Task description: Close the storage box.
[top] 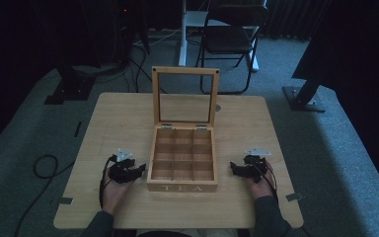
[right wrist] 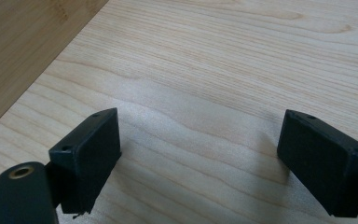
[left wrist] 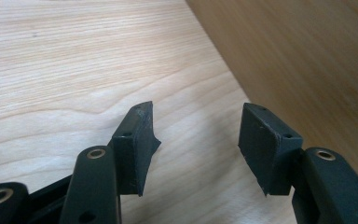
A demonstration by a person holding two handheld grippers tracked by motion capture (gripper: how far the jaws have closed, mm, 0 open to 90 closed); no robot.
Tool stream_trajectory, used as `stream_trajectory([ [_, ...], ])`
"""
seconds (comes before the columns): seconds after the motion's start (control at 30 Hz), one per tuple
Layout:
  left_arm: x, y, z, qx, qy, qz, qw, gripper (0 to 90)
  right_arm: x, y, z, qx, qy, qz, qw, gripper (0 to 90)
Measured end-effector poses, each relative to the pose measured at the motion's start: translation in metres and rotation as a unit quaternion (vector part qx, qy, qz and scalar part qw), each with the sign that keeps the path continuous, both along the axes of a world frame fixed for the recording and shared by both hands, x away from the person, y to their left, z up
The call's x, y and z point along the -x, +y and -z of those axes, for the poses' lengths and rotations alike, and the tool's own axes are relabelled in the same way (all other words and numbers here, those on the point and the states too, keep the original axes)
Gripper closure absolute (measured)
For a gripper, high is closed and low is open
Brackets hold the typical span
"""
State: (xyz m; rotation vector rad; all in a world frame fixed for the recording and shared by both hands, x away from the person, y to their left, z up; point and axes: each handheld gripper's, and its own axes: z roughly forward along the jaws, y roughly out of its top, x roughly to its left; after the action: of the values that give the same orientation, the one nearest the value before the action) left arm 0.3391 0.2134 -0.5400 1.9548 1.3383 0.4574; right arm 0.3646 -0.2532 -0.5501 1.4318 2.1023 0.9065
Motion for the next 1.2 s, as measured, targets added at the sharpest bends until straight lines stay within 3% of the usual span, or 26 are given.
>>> stream_trajectory([
  [0.3,-0.002,0.002,0.002,-0.009,-0.009,-0.014,0.9998,42.8,0.001,0.000,0.000,0.000,0.000,0.000,1.0000,13.7],
  [0.5,-0.001,-0.001,0.002,-0.026,-0.013,-0.012,0.9995,42.6,0.002,0.000,0.000,0.000,0.000,-0.002,1.0000,13.7],
  [0.83,-0.006,0.005,-0.002,-0.016,0.002,-0.017,0.9997,43.0,0.002,0.001,0.000,-0.001,0.000,-0.001,1.0000,13.7],
  [1.2,-0.016,0.018,-0.022,0.000,-0.016,-0.026,0.9995,43.0,0.003,0.001,0.000,-0.001,-0.001,-0.001,1.0000,13.7],
])
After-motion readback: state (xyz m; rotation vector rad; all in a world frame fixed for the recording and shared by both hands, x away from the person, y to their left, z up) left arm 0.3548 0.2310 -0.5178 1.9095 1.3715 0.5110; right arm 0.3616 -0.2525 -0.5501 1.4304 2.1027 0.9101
